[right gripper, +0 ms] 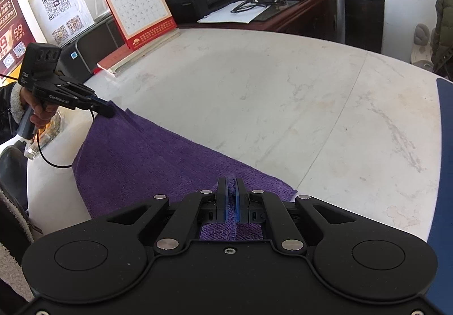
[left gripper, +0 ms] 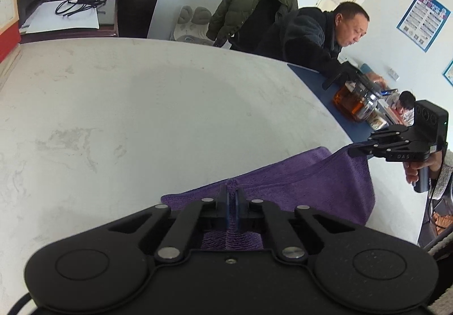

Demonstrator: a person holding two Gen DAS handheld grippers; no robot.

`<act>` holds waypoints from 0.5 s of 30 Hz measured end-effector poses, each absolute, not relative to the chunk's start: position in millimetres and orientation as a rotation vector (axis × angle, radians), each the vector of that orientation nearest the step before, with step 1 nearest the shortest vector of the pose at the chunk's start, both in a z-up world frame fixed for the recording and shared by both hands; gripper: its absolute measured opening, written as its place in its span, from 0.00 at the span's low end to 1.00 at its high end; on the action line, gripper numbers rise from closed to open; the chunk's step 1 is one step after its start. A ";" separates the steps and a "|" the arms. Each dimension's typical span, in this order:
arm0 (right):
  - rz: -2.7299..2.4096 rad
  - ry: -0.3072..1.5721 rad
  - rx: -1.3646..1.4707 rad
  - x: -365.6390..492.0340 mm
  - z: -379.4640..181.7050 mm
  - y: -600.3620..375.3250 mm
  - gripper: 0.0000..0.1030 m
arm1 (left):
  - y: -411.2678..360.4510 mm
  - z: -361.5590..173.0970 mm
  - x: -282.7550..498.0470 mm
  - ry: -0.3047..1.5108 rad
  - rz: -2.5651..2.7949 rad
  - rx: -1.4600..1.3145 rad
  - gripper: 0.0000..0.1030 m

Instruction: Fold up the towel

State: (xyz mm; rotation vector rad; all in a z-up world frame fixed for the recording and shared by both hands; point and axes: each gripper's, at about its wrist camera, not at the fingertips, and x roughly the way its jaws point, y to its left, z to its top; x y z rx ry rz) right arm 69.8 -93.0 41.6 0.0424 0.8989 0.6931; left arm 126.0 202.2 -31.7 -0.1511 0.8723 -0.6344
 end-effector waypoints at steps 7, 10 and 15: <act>0.678 0.843 0.069 73.3 52.5 -95.4 0.04 | 207.7 -14.3 121.7 0.824 -0.610 -0.199 0.03; 0.670 0.835 0.074 78.2 51.0 -95.5 0.04 | 210.5 -20.3 125.5 0.844 -0.598 -0.211 0.03; 0.669 0.859 0.073 85.2 38.8 -92.9 0.04 | 211.1 -38.2 134.6 0.895 -0.577 -0.213 0.03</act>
